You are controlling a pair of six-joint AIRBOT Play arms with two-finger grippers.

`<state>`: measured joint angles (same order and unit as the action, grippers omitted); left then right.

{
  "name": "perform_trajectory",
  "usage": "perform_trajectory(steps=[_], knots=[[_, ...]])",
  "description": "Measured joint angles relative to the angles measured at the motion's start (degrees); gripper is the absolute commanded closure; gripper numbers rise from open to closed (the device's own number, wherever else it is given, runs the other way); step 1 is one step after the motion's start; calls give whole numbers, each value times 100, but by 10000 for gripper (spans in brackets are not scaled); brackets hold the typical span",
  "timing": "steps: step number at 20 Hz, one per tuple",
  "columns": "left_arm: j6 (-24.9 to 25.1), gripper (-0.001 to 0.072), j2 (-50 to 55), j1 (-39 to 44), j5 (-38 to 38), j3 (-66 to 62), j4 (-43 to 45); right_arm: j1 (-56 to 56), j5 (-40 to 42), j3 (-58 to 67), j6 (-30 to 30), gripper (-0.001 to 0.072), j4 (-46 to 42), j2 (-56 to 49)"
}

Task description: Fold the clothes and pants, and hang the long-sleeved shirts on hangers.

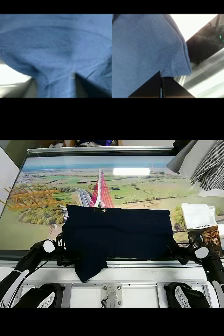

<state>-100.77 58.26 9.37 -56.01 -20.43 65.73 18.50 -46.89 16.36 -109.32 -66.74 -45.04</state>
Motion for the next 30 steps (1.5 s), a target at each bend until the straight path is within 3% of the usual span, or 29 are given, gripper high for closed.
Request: perform_trajectory(steps=[4,10,14,23,30], knots=[[2,694,-518,-28,103,0,46,2,-236,212,138,704,-11,2],[310,695,-1464,-627,-695,-426,-55,9,-1311,992,470,705,-527,-35],[636,695,-1502,-793,-1102,-1093,-87,4,-1895,1620,717,705,-686,-308],[1314,694,339,-846,-1088,-3091,-94,-28,-2280,3080,975,705,-752,-1679],[1478,694,2118,-846,-1012,-4542,-92,-358,-2063,4334,1014,704,-754,-3077]])
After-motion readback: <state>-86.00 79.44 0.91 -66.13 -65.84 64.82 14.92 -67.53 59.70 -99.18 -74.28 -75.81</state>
